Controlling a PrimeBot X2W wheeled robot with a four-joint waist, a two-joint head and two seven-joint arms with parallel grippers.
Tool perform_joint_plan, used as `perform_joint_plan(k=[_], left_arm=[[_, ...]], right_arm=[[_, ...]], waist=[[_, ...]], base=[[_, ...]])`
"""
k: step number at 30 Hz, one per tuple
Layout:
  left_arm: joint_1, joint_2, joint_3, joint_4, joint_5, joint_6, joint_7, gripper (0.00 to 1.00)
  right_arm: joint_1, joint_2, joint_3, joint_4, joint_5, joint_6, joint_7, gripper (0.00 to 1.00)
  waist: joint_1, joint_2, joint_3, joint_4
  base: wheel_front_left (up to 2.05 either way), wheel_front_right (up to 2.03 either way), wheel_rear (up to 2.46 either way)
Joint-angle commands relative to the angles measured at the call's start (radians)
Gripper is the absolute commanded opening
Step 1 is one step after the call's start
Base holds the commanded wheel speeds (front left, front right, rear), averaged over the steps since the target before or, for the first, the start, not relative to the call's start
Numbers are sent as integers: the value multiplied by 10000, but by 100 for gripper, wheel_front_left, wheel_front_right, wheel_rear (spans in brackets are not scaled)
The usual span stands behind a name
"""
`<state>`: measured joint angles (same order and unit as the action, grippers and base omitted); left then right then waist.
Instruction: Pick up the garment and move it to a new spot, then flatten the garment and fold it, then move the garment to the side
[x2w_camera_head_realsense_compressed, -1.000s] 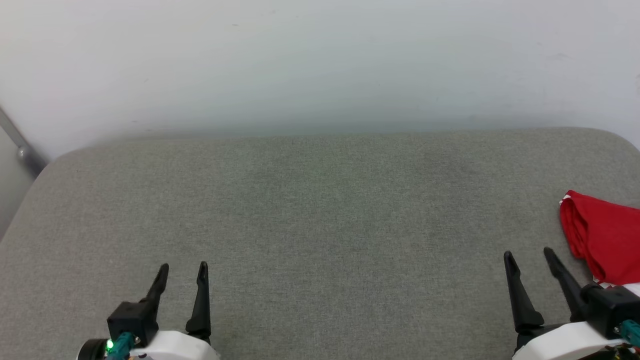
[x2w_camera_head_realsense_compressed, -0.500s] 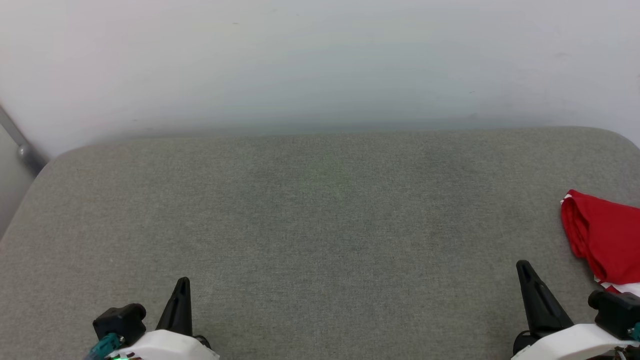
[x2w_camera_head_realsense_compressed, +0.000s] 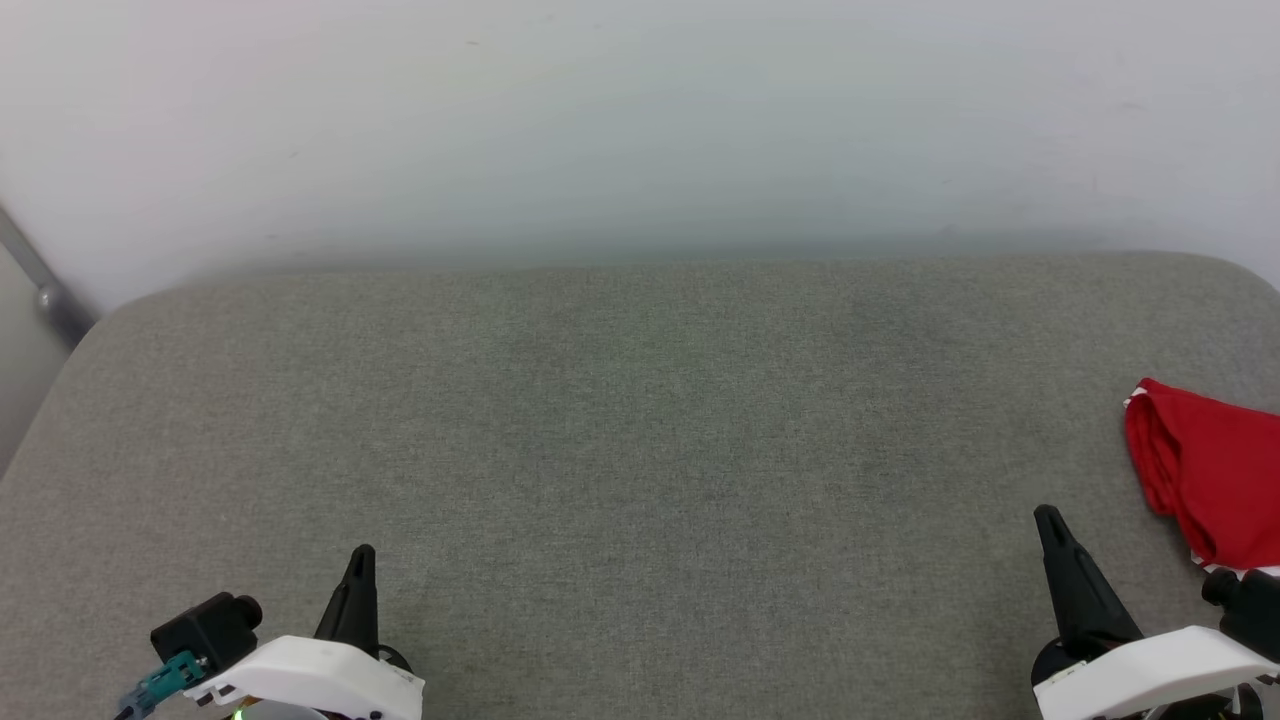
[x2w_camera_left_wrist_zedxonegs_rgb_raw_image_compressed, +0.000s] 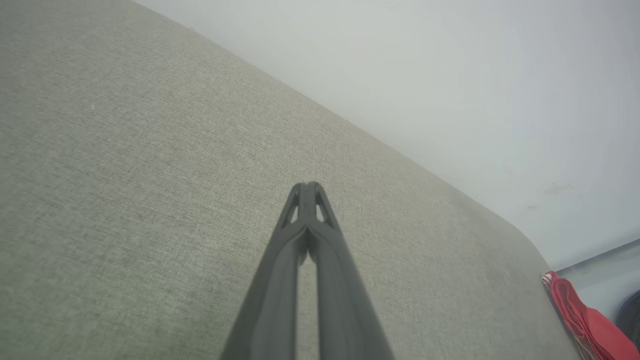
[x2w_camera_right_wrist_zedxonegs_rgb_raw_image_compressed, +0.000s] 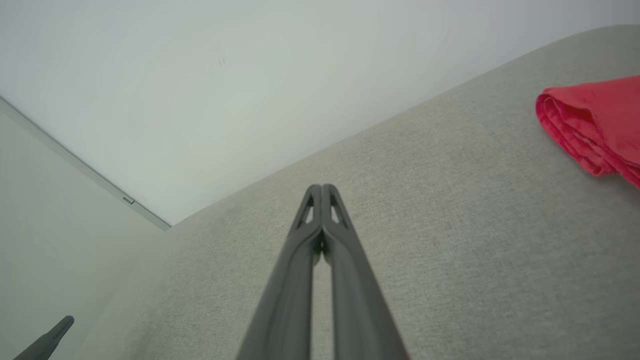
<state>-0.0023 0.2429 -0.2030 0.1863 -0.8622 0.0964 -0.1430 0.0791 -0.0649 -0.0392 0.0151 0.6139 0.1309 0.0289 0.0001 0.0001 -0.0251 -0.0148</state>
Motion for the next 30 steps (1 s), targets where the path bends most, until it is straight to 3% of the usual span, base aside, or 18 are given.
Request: perform_joint_plan(k=[1,30], left_arm=[[-291,8,168,-81,-237,-94,52,0],[-623,-714,1310,159,-3176,-974,1001,0]], right_arm=[[-318,-87,-25,-49,347,1,41,0],[-963,-102,-181,873,4284,0,252,0]], waist=[[0,-1,2,2],[-1,-1,86,45]], base=[[0,0,0],[0,0,0]])
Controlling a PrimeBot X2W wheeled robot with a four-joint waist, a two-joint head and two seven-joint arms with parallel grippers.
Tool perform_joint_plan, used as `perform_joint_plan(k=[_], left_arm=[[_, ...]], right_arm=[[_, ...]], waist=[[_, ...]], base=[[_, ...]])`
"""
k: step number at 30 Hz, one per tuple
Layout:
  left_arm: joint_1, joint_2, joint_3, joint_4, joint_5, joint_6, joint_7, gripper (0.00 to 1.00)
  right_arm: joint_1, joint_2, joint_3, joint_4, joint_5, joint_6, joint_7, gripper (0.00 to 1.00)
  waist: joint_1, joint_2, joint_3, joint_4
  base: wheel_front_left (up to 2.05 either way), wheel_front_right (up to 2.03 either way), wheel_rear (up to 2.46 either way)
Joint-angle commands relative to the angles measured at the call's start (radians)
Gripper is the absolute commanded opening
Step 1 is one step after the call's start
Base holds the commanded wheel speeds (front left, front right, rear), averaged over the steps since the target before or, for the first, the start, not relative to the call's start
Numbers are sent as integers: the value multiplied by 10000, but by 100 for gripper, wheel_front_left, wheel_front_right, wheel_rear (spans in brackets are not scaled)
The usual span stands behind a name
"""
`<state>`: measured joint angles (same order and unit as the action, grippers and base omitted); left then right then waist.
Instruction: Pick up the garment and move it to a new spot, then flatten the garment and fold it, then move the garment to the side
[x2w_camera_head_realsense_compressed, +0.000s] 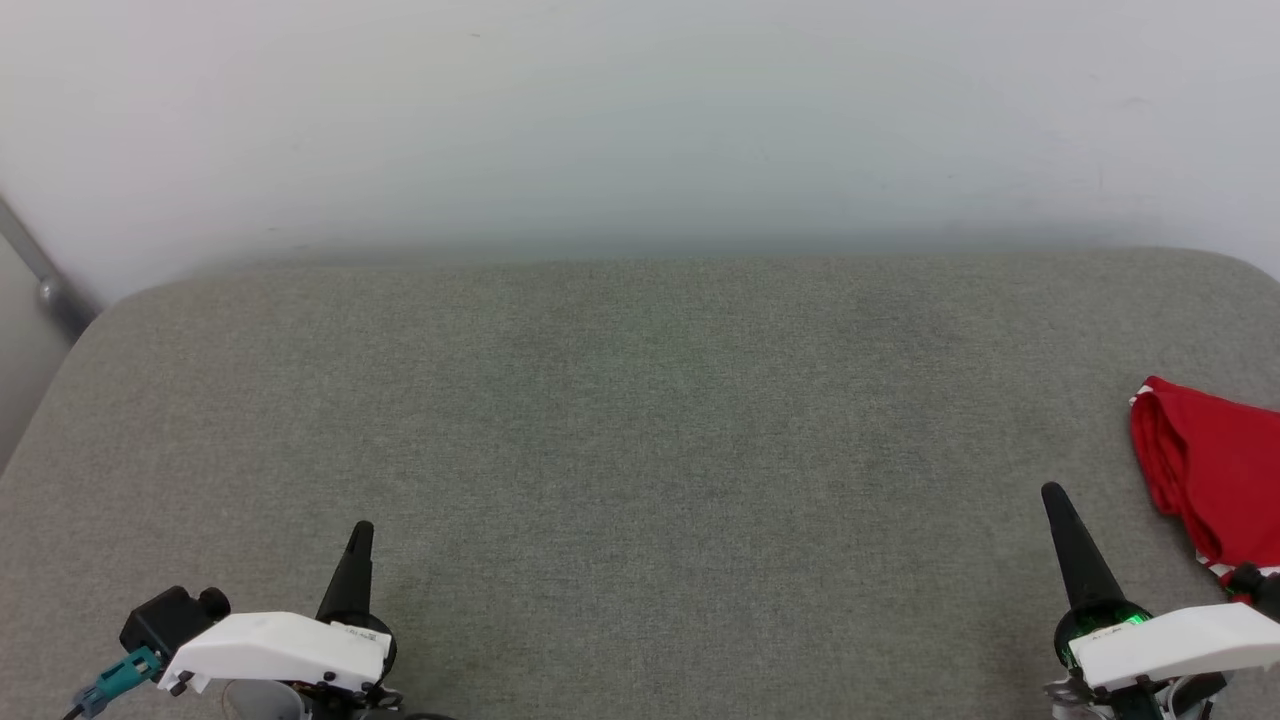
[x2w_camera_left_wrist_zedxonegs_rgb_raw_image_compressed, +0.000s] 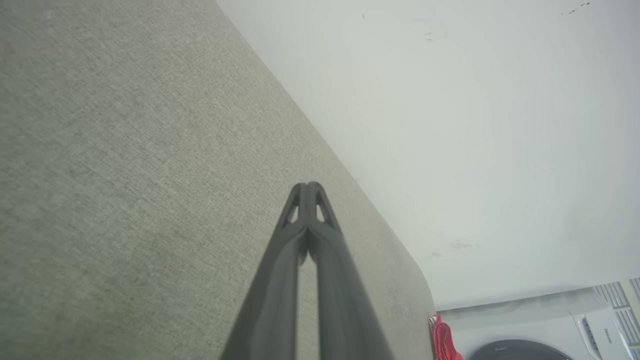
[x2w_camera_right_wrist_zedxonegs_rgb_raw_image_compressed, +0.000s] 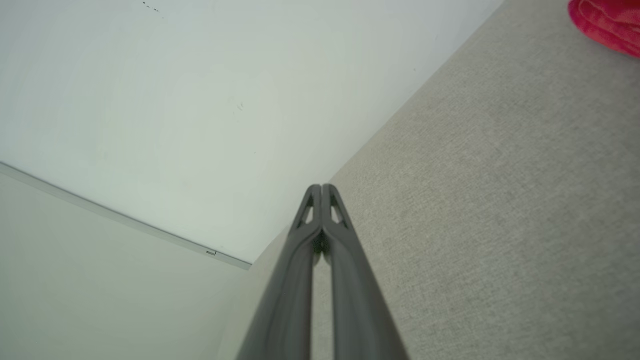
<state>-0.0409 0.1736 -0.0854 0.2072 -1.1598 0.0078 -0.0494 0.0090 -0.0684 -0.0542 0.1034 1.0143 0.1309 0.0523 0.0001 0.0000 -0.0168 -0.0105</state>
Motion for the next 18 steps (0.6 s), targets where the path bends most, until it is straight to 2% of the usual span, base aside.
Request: perform_joint_plan(k=[1,18], left_arm=[[-251,-44,170,-43,-288,-112,95,0],[-392,-375,684,80,-1571,-496,528,0]], right_arm=[[-287,-67,-36,15,399,0,27,0],[-555,-49,-134,427,2099,-1,152,0]], waist=[[-1,0,7,4],[-1,0,52,28]], base=[[0,0,0],[0,0,0]])
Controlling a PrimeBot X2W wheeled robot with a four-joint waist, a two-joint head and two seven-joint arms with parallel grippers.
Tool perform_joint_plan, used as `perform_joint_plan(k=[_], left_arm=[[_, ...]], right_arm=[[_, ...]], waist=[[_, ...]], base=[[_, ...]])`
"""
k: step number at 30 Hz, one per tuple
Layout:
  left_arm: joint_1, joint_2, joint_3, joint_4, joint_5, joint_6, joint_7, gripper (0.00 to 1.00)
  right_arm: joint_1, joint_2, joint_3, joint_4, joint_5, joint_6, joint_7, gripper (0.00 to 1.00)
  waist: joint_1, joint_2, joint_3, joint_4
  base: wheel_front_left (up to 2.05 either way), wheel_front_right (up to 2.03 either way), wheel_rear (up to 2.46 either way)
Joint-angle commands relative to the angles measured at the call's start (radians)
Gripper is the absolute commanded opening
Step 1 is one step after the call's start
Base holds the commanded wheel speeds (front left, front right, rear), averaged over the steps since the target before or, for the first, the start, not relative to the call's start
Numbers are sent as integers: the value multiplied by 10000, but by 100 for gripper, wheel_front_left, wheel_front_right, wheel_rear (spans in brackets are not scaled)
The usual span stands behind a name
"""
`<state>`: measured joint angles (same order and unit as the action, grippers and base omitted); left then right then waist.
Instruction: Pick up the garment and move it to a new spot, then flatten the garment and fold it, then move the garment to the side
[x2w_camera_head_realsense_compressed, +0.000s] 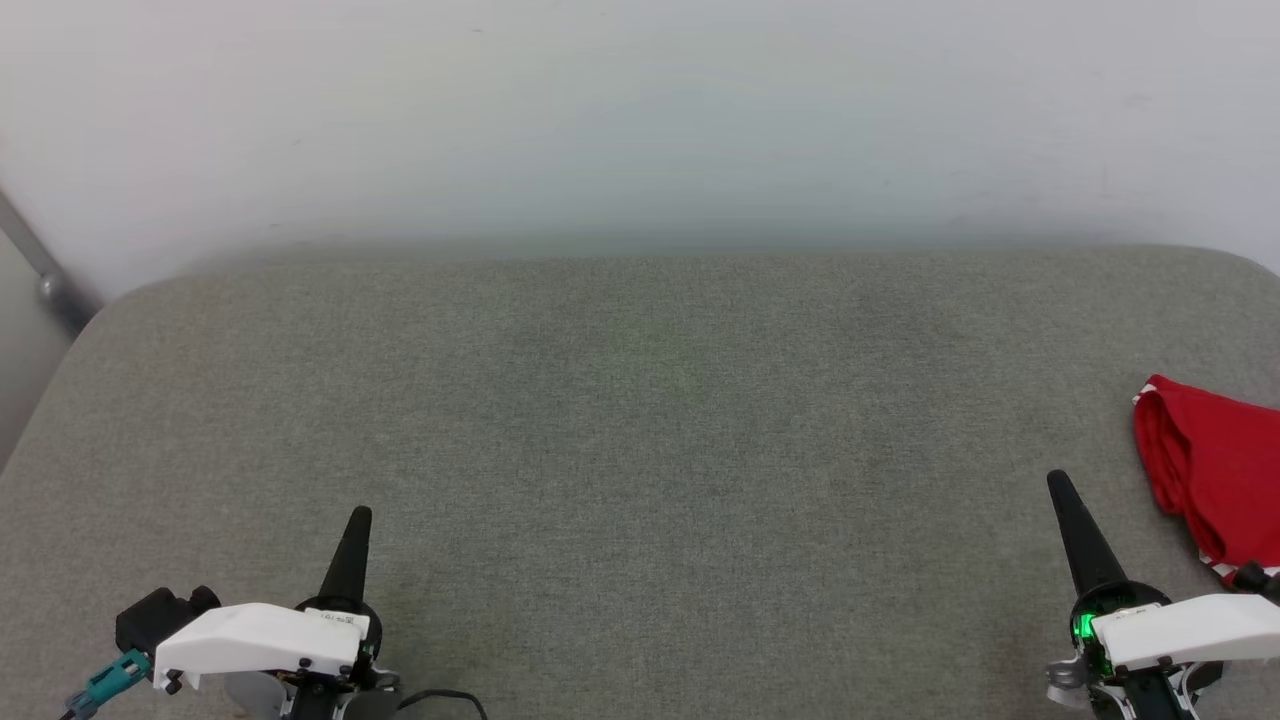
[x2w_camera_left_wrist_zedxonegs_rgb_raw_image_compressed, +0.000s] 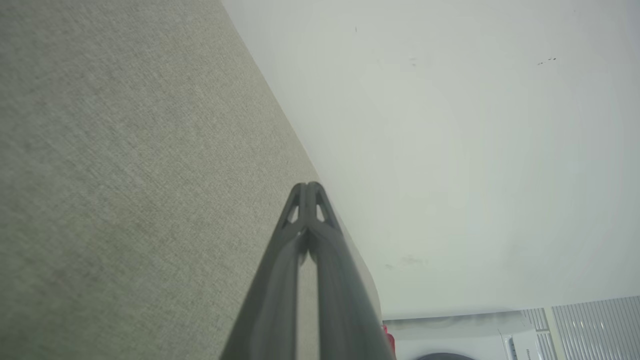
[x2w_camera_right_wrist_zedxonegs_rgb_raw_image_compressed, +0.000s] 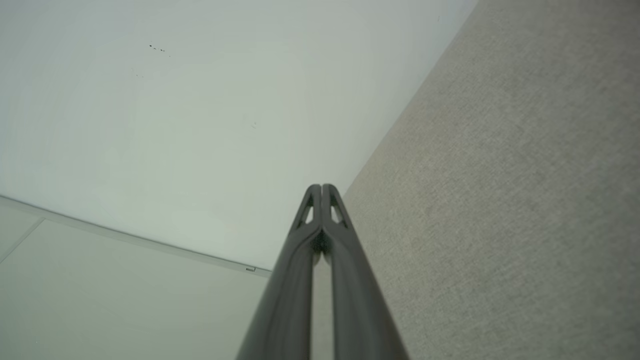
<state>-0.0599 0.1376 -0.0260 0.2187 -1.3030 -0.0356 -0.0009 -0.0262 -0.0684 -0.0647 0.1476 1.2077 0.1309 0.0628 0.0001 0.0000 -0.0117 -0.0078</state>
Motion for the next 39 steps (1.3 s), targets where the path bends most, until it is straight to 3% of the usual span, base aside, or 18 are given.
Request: perform_joint_plan(k=[1,39], left_arm=[[-208,-33,119,-27,-211,-88,67,0],[-498,-703,1157,226,-2700,-841,949,0]], right_arm=[[-223,-48,-35,9,265,-1,54,0],[-778,36,-269,830,3583,-1,326,0]], waist=[[-1,0,4,2],[-1,0,119,63]], base=[[0,0,0],[0,0,0]])
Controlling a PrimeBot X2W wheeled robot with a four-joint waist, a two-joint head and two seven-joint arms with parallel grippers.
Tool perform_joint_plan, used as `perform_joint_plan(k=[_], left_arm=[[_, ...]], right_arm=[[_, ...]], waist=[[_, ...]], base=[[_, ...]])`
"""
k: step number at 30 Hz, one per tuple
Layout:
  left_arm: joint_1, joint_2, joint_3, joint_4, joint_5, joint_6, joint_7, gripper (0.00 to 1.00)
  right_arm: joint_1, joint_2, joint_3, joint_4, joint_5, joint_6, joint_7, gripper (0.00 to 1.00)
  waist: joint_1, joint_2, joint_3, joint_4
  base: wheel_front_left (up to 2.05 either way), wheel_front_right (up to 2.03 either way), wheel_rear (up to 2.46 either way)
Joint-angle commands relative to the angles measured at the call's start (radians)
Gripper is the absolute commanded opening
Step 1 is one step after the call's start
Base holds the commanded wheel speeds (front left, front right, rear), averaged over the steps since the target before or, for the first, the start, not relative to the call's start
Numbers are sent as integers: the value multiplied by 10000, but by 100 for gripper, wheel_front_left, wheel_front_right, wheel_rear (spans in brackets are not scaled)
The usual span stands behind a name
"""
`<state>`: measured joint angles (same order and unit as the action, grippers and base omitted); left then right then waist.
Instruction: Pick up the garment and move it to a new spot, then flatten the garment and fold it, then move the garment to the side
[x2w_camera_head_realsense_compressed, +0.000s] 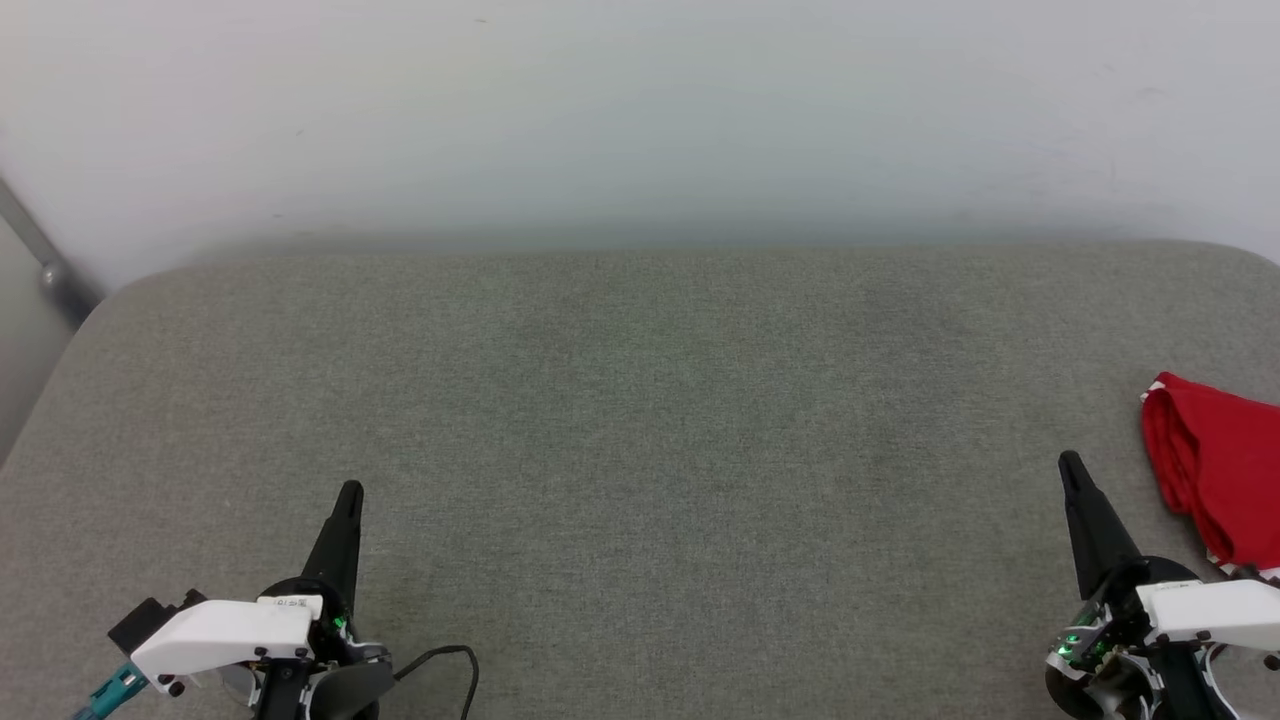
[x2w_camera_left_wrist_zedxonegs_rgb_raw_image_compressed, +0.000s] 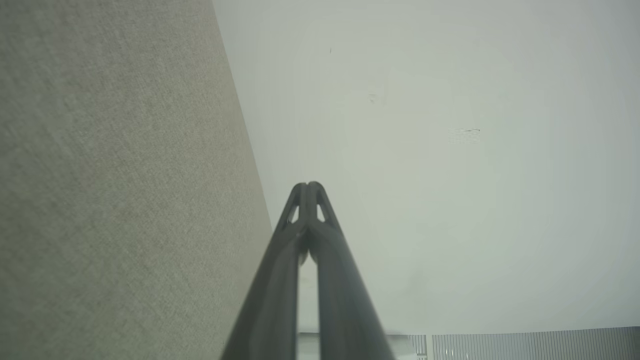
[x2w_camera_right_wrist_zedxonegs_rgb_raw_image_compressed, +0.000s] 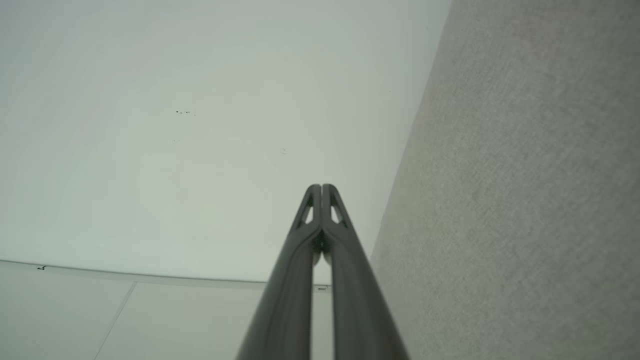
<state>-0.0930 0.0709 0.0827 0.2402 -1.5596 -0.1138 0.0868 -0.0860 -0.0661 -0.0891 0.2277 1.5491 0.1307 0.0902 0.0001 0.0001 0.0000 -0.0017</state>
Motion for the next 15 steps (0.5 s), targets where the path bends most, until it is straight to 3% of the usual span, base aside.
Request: perform_joint_plan(k=[1,15], left_arm=[[-172,-49,92,16,-184,-84,81,0],[-195,-176,280,62,-620,-209,226,0]], right_arm=[[-191,15,-32,49,232,1,58,0],[-262,45,-88,187,779,0,110,0]], waist=[[0,-1,5,3],[-1,-1,31,17]], base=[[0,0,0],[0,0,0]])
